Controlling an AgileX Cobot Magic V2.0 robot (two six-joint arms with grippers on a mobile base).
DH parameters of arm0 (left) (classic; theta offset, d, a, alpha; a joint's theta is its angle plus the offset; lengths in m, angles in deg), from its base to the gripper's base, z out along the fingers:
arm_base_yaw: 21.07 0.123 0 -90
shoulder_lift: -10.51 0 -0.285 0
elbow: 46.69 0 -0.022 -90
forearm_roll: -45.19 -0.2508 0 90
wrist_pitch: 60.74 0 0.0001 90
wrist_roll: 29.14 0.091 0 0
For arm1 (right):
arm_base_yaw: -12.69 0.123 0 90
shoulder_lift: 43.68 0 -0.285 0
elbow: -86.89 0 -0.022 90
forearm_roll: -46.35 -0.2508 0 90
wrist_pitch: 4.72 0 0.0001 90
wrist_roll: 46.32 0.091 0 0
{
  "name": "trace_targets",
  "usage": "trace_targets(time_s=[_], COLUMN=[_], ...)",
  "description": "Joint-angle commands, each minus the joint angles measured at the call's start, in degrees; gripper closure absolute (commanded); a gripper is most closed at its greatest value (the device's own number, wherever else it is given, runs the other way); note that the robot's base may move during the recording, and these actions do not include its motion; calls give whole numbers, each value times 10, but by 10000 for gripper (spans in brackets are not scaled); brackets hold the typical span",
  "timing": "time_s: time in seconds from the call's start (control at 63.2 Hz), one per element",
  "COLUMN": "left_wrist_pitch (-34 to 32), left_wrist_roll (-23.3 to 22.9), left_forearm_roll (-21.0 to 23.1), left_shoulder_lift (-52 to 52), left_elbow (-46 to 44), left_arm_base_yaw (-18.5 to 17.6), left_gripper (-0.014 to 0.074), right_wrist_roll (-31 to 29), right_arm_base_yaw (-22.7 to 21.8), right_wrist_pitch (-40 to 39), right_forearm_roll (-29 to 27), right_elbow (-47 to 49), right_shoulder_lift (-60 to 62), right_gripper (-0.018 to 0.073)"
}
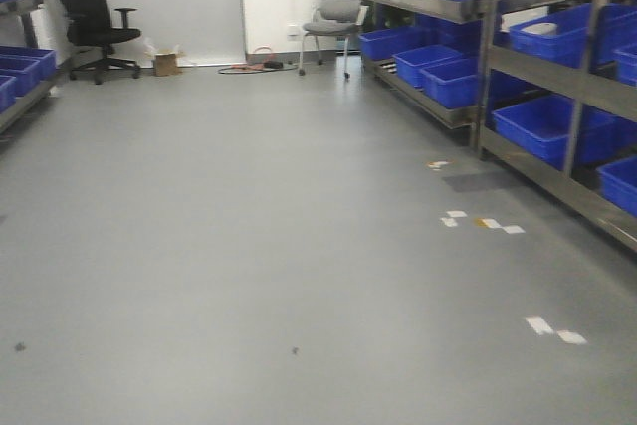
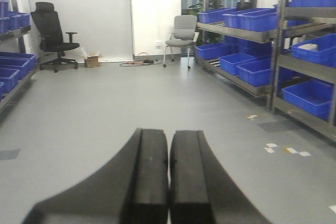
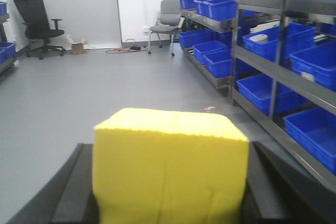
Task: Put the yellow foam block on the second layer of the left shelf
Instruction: 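Turn and drive the base toward the shelf rack of blue bins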
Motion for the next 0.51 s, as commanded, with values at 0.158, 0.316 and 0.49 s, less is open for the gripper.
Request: trace_targets(time_s=[0.158,0.316,0.49], left_wrist_pitch=[-46,-46,-46], left_wrist_roll=[-2,-2,-2], left_forearm_roll=[3,3,3], left_shoulder_lift=[-10,-10,-10], left_elbow=[15,15,15], left_arm_base_yaw=[0,0,0], left_gripper=[472,472,472], right_wrist_roll=[-7,-7,-7], right_arm_base_yaw=[-3,-3,-3], right_wrist_pitch=[-51,-51,-51], right_forearm_roll=[5,5,5], right_elbow=[19,19,19], right_shoulder_lift=[-5,-5,-5], right_gripper=[81,81,81])
